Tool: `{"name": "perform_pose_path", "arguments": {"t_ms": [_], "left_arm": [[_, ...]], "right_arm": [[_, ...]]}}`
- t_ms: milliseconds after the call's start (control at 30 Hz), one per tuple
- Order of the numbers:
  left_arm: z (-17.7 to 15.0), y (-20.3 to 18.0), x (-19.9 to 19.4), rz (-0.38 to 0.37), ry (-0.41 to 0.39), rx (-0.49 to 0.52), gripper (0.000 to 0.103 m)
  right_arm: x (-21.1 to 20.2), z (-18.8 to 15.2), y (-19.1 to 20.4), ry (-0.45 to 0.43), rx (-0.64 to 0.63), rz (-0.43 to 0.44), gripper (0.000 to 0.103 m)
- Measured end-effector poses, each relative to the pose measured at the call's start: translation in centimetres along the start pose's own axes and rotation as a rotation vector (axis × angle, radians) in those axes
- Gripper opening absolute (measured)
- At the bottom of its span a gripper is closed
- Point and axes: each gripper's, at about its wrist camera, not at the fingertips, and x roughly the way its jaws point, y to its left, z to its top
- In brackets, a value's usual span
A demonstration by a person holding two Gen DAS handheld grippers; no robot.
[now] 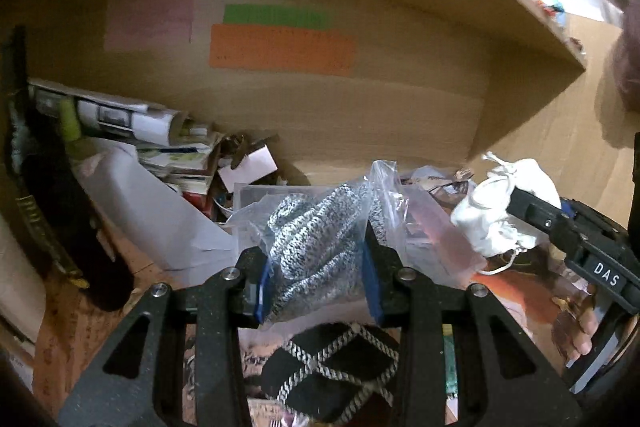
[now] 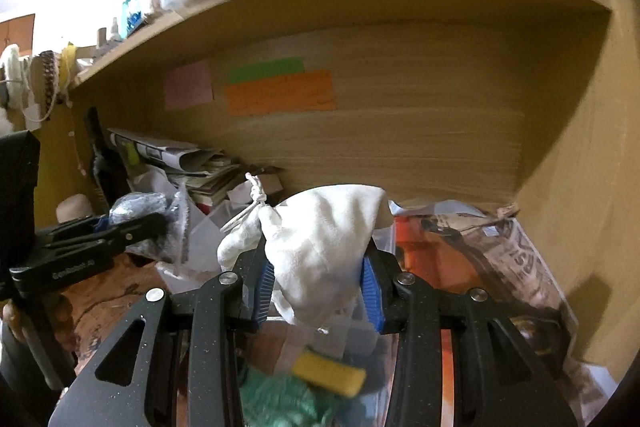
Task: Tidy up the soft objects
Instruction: 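Lift both items over the clear box and open both grippers to drop them, then grasp the black knit hat with the left gripper while the right grasps the yellow sponge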
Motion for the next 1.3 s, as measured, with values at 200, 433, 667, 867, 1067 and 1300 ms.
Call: {"name": "perform_pose_path", "arguments": {"t_ms": [200, 433, 667, 867, 1067, 1300], "left_arm": [[0.8, 0.2, 4.4, -0.002, 0.102, 0.006, 0.037], [0.1, -0.4, 8.5, 0.012, 0.215, 0.05, 0.037], [-0.7, -0.1, 10.9, 0.021, 0.287, 0.045, 0.037], [-0.4, -0.1, 9.4, 0.021, 0.246, 0.034, 0.051], [0.8, -0.1, 4.6, 0.007, 0.123, 0.039, 0.073], [0.3, 0.0, 0.2, 0.006, 0.053, 0.057, 0.094]], "right_arm": [[4.2, 0.2, 0.4, 0.098, -0.028, -0.01, 0.035], [8.8, -1.0, 0.2, 0.247, -0.038, 0.0, 0.035], [11.0, -2.3, 0.3, 0.329, -0.065, -0.008, 0.036], [9.9, -1.7, 0.4, 0.301, -0.065, -0.015, 0.069], [6.4, 0.0, 0.5, 0.185, -0.074, -0.012, 0.081], [1.9, 0.1, 0.7, 0.087, -0.097, -0.006, 0.087]]}}
